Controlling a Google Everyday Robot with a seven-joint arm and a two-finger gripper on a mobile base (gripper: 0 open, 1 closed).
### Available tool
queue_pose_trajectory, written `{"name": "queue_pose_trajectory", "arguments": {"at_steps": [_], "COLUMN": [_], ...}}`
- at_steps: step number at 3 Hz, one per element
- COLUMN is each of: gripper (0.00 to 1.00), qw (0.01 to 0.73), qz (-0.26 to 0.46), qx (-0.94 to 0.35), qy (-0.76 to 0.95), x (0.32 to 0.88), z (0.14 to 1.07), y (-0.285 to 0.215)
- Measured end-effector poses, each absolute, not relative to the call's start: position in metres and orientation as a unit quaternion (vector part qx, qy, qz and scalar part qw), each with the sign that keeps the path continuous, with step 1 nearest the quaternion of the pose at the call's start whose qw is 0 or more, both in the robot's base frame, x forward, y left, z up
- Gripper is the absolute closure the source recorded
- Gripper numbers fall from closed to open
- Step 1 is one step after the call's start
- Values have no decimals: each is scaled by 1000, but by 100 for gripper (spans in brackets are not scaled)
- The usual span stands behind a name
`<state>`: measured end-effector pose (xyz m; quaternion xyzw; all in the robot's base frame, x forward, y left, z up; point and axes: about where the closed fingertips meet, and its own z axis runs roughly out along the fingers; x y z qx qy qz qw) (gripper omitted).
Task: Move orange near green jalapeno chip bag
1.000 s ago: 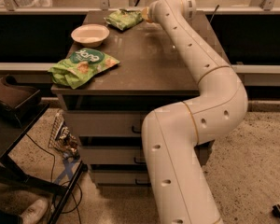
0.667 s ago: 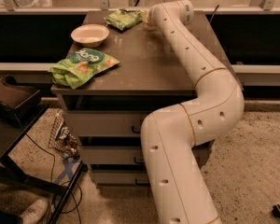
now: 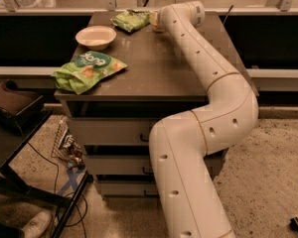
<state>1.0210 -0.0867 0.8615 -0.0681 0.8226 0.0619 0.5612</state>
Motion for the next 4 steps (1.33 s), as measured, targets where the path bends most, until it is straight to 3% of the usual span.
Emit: {"name": "queue_pose_trajectory", "arguments": {"at_steps": [2, 4], "gripper": [5, 0], "qw": [559, 558], "qz": [63, 63], "qx": [-69, -69], "qy": [824, 825], "x": [1022, 1022], "z": [857, 855], "y": [-84, -83]}}
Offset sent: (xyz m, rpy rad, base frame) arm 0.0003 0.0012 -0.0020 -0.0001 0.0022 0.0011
